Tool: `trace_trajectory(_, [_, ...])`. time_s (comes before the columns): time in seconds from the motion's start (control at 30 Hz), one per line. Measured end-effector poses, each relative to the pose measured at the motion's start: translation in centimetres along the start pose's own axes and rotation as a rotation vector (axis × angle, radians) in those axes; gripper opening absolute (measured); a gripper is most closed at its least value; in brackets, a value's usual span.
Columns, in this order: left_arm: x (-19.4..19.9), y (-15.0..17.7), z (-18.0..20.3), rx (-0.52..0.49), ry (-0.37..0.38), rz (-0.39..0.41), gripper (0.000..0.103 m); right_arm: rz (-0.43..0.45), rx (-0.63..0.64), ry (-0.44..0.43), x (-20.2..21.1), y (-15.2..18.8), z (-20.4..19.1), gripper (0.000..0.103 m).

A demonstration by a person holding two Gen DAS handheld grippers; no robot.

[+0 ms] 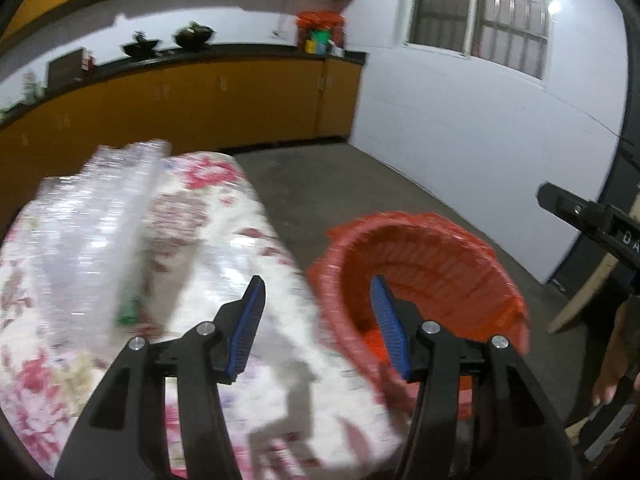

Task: Collect trash
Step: 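Grasp the bubble wrap with the left gripper while the right gripper grasps a clear plastic bag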

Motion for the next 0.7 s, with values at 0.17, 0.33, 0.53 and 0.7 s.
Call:
trace_trajectory(0.17, [2.2,-0.9,-4.6,0.006,-0.190,0.084,0.069,-0.030,0.006,-0.051,-0.6,0.7,-2.2,0.050])
trace_trajectory(0.33, [2.4,-1.7,-9.2,0.035,-0.346,0.096,0.073,-0.069,0.033,-0.111,-1.3,1.7,-4.9,0.050])
trace_trajectory(0.53, [0.8,-1.8,-12.5,0.035,-0.438,0.056,0.073,-0.107,0.055,-0.157,-1.9,2.7,-7.1,0.050])
trace_trajectory(0.7, [-0.6,-1.1,-13.0,0.029,-0.429,0.002,0.073,-0.131,0.071,-0.173,-2.3,3.5,-8.5,0.050])
Point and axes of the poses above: each gripper's, at about its wrist camera, not at the fingertips, and x roughly against the way its jaws point, z to its right, y to its underside, the point moved 2 cm from there along -x, roughly the way its jaws point, and after that the axes turned 12 degrees about z, right-handed, at the moved point
